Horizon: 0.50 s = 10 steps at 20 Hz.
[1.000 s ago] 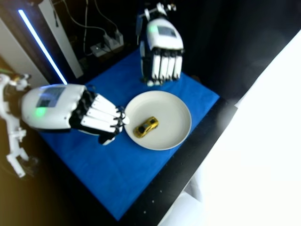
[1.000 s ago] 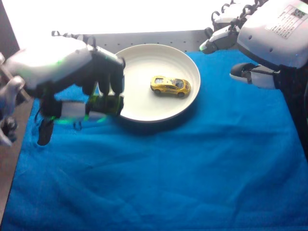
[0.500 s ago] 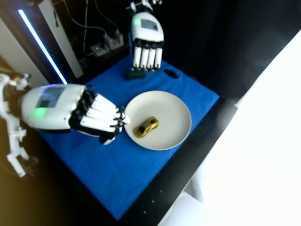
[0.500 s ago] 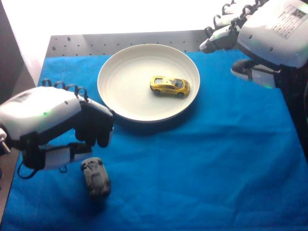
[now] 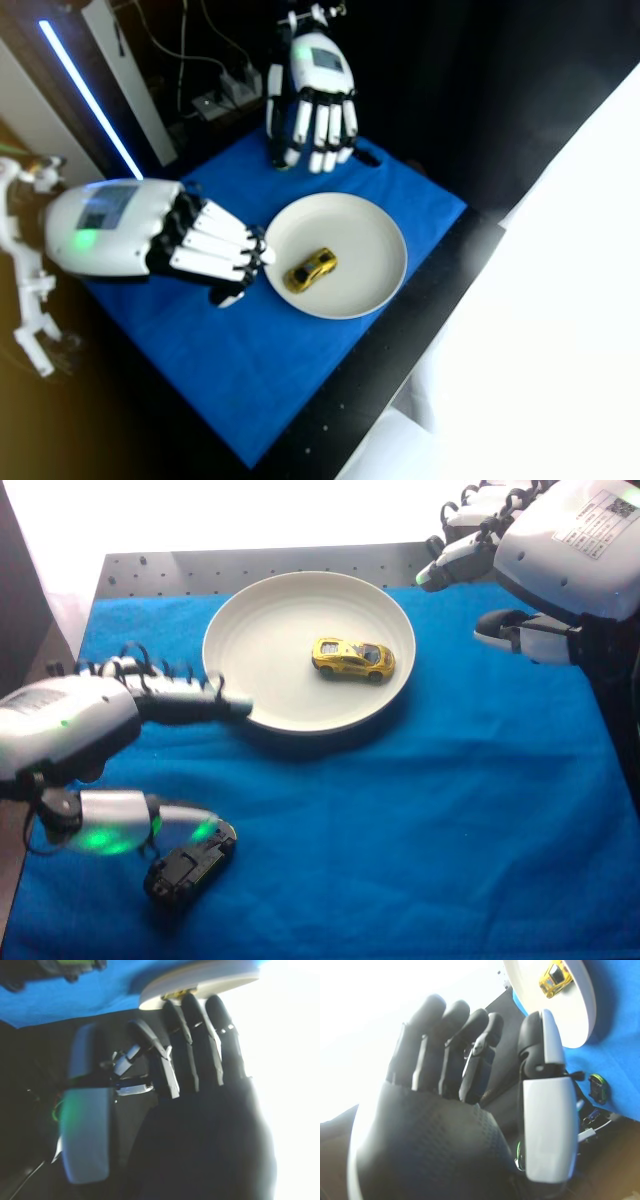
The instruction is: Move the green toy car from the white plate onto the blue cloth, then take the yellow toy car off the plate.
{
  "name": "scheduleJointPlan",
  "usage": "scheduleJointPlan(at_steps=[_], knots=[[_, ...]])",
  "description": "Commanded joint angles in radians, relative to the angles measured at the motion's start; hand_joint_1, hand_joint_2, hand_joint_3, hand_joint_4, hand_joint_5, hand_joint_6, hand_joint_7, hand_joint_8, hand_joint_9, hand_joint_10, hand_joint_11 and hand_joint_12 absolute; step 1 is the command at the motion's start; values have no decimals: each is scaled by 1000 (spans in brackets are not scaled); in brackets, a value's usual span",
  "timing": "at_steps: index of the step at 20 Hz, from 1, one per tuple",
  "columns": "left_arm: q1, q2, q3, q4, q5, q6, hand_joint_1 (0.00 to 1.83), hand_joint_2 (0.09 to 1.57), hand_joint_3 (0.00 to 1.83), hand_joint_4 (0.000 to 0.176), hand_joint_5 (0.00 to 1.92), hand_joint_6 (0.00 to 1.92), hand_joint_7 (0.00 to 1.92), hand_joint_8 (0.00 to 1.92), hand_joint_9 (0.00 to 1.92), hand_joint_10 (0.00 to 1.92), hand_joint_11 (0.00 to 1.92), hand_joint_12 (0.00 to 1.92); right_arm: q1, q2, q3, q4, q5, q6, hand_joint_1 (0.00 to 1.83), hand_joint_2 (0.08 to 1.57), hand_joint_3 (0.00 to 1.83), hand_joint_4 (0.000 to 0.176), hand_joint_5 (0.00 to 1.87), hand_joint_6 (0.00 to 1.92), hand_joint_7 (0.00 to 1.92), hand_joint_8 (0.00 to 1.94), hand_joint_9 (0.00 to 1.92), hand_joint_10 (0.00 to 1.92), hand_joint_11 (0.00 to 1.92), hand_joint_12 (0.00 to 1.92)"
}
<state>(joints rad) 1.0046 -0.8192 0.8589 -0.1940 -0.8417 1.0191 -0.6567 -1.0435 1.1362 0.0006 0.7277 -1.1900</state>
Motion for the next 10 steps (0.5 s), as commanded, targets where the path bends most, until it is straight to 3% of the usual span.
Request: scheduleJointPlan(at_steps=[1,2,3,4,5,6,7,8,10], knots=[[-4,-4,-2,-9,-162,1,633,1030,0,143,375,2,268,1,285,20,0,811,15,-1,2,8,123,-7,1237,1072,6,0,839,0,536,1148,432,1479,299,1903],[0,-6,-2,-24,-185,7,672,1032,0,147,406,10,296,8,307,21,0,925,15,-1,4,12,123,-7,1255,1069,2,0,846,3,561,1120,462,1462,338,1889],[5,-9,-2,-37,-203,13,674,1042,1,131,460,15,368,15,370,27,0,1058,15,-2,6,17,122,-7,1212,1089,4,0,851,5,562,1035,464,1369,340,1802],[12,-13,-2,-55,-229,18,674,1042,1,131,460,15,368,15,370,27,0,1058,15,-7,11,22,122,-7,1212,1089,4,0,851,5,562,1035,464,1369,340,1802],[24,-19,-3,-79,-263,24,698,1057,1,118,519,15,425,12,417,25,0,1082,15,-20,22,33,122,-7,1202,1098,3,0,844,2,557,971,463,1309,340,1755],[37,-25,-4,-105,-297,32,687,1079,3,132,558,17,460,11,459,31,0,1205,15,-41,39,48,121,-7,1196,1096,1,0,839,2,578,814,471,1206,345,1698],[46,-28,-5,-123,-319,37,685,1102,5,123,607,22,506,17,512,43,43,1337,15,-59,51,58,119,-7,1173,1090,0,0,836,1,674,478,518,1000,338,1643],[52,-31,-5,-136,-338,40,685,1102,5,123,607,22,506,17,512,43,43,1337,15,-76,64,72,117,-7,1173,1090,0,0,836,1,674,478,518,1000,338,1643],[55,-35,-5,-153,-356,48,697,1124,1,146,677,25,551,14,545,49,50,1441,16,-104,89,104,112,-7,1094,1080,0,0,845,4,770,294,591,864,372,1614]])
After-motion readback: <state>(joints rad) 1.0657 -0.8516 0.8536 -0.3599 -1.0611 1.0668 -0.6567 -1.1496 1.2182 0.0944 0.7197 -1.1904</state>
